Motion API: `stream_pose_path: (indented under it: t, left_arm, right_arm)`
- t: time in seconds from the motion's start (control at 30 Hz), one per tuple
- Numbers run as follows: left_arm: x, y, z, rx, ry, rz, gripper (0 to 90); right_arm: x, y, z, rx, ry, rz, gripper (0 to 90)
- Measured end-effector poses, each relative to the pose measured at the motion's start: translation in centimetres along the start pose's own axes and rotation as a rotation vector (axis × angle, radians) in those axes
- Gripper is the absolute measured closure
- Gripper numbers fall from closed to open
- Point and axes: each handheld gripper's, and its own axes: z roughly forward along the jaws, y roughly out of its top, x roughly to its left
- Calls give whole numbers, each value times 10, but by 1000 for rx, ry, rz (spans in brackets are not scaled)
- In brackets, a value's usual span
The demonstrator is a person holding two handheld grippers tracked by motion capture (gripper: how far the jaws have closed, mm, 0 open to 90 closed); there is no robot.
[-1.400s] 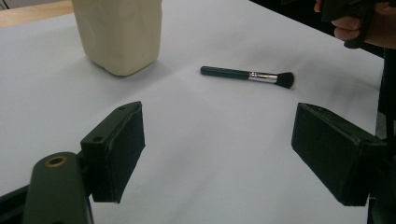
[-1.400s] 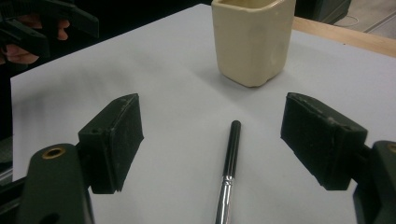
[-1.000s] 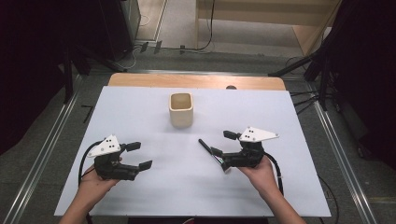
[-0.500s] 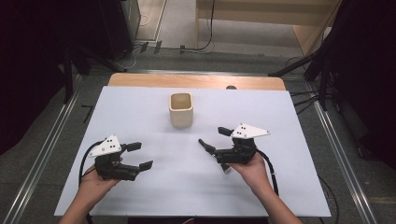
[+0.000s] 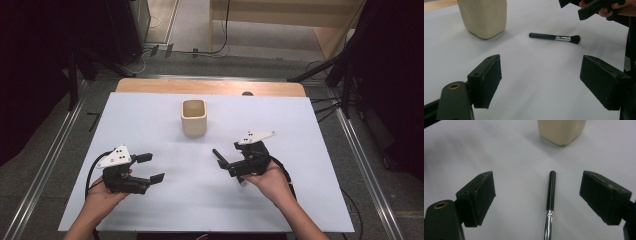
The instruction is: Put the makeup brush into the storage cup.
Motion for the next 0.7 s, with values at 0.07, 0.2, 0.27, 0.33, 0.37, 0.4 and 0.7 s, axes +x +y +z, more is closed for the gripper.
stream_pose_path:
  t: [0.07, 0.2, 0.27, 0.33, 0.37, 0.4, 0.7]
  left_arm:
    - [0, 0, 0, 0, 1, -2, 186]
    - [0, 0, 0, 3, 2, -1, 187]
    - [0, 0, 0, 3, 4, -2, 188]
    - [1, 0, 0, 9, 6, -1, 189]
    - [1, 0, 0, 10, 7, 0, 188]
    - [1, 0, 0, 10, 7, 0, 189]
    - [1, 0, 0, 11, 7, 0, 190]
  right_arm:
    - [-1, 1, 4, 41, 7, 7, 146]
    - [-2, 5, 9, 122, 14, 4, 147]
    - [-2, 7, 10, 173, 25, 12, 148]
    - [-2, 8, 11, 213, 27, 13, 148]
    - [-3, 9, 12, 233, 30, 14, 148]
    - [-3, 10, 12, 247, 27, 16, 148]
    - [-4, 15, 15, 351, 13, 21, 147]
